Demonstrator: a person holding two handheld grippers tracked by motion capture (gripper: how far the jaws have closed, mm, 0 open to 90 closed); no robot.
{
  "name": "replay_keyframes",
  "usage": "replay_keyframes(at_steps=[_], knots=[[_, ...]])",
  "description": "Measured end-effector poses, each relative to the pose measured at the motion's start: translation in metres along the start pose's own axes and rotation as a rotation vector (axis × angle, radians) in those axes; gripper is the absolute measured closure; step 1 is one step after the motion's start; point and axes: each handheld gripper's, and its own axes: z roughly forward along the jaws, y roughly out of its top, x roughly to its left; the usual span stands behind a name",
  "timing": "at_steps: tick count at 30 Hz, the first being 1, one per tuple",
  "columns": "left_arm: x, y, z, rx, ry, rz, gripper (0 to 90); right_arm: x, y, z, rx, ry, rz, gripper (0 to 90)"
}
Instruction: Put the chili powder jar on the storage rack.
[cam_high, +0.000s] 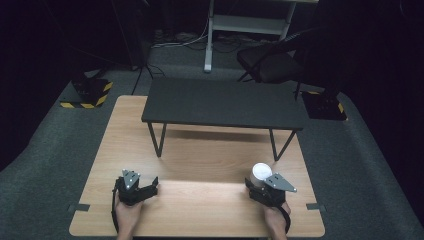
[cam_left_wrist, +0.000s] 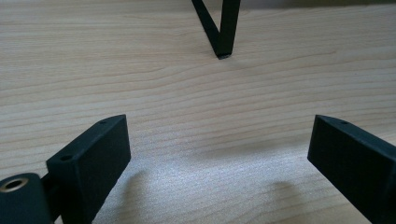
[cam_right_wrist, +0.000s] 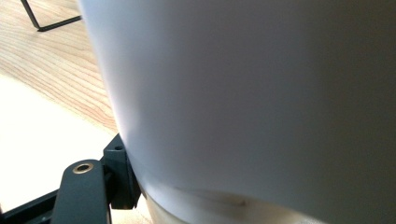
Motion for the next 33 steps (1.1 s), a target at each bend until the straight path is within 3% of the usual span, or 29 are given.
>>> replay_keyframes(at_steps=[8,20,28,30,33], knots=[[0.000,0.000,0.000,0.001,-0.001,-0.001,6.0,-0.006,0.013,-0.004,-0.013,0.020,-0.015,29.8],[0.000,0.000,0.000,-0.002,-0.001,-0.001,6.1,-0.020,0.057,-0.016,-0.042,0.075,-0.045,29.8],[-0.003,-0.001,0.000,-0.001,0.015,0.024,6.3,-0.028,0.111,-0.027,-0.076,0.130,-0.109,29.8],[-0.004,-0.001,0.000,0.000,0.022,0.034,6.4,-0.029,0.116,-0.028,-0.079,0.136,-0.112,29.8],[-0.005,-0.001,0.000,-0.001,0.030,0.042,6.5,-0.032,0.143,-0.033,-0.101,0.166,-0.136,29.8]])
